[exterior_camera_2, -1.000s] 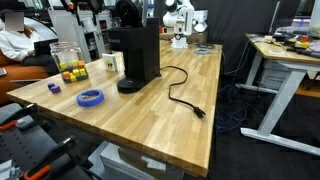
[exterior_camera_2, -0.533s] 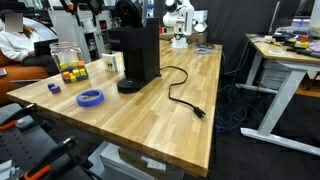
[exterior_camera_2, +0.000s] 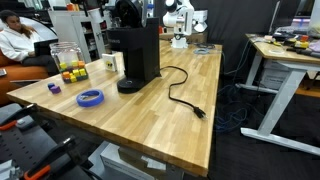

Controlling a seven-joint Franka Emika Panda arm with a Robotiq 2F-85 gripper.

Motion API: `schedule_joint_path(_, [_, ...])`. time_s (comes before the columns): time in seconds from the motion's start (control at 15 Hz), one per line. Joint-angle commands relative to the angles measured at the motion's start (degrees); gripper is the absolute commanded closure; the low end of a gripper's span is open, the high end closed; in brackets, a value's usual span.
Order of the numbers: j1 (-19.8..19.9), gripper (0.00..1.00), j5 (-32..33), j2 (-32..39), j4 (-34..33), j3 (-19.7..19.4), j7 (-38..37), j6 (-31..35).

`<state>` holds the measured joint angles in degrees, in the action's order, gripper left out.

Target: Open the coffee maker chamber, place the coffee pod inside the chamber

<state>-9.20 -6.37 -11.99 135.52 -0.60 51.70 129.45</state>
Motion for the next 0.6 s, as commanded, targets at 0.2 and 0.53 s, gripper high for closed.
schedule_joint_path(0.2, [3.5,0.72,0.58,2.07,-4.03,-1.27,-2.56,-5.47])
schedule_joint_path(0.53, [5.17,0.72,1.09,4.69,-6.76,-1.79,-3.55,-5.14])
